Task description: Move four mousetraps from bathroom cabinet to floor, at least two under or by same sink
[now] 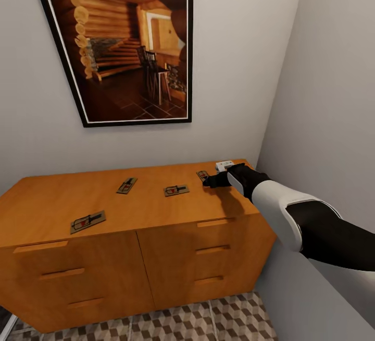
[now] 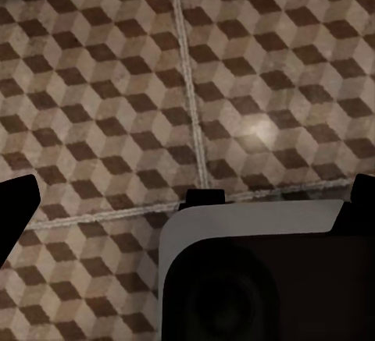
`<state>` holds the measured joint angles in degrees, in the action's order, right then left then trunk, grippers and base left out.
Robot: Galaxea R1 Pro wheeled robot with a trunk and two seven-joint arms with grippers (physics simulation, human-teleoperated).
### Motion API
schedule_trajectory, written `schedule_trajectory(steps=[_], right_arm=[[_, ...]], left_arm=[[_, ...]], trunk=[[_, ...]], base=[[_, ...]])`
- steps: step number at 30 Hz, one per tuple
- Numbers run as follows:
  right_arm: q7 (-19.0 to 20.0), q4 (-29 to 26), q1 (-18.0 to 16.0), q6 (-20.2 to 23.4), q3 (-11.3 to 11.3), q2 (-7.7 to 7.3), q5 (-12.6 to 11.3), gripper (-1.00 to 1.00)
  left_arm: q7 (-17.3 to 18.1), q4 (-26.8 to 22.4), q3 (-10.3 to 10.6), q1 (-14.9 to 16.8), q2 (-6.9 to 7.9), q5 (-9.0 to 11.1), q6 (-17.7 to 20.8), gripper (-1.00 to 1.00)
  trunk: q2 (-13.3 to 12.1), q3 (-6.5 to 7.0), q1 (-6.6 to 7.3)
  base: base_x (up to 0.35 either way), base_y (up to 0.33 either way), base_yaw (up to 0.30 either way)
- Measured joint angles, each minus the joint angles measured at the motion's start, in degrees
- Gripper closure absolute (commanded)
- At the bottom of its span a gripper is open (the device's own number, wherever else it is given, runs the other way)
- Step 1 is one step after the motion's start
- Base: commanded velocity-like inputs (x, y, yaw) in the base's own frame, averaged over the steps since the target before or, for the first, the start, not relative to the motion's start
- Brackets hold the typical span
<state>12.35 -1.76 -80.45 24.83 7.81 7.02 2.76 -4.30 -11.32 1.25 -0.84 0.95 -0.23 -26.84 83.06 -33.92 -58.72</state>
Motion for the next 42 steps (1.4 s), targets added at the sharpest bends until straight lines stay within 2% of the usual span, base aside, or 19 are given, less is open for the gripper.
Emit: schedule_trajectory(steps=[7,12,20,42], right_arm=[[0.0,0.0,0.0,0.0,-0.2,0.11,0.3,-1.00],[0.0,0.0,0.0,0.0,-1.3,0.22,1.6,-1.00],[0.0,-0.3,0.0,0.0,-0.8,0.72,2.9,-1.00],[0.4,-0.2,0.0,0.0,-1.1,1.26,3.1,-1.00]], left_arm=[[0.0,0.0,0.0,0.0,0.01,0.0,0.0,-1.00],[0.0,0.0,0.0,0.0,0.01,0.0,0.0,-1.00],[0.0,0.0,0.0,0.0,0.01,0.0,0.0,-1.00],[0.0,0.0,0.0,0.0,0.01,0.0,0.0,-1.00]], trunk=[[0.0,0.00,0.00],[0.0,0.00,0.00],[0.0,0.00,0.00],[0.0,0.00,0.00]], base=[[0.000,0.000,0.000],[0.000,0.000,0.000],[0.000,0.000,0.000],[0.000,0.000,0.000]])
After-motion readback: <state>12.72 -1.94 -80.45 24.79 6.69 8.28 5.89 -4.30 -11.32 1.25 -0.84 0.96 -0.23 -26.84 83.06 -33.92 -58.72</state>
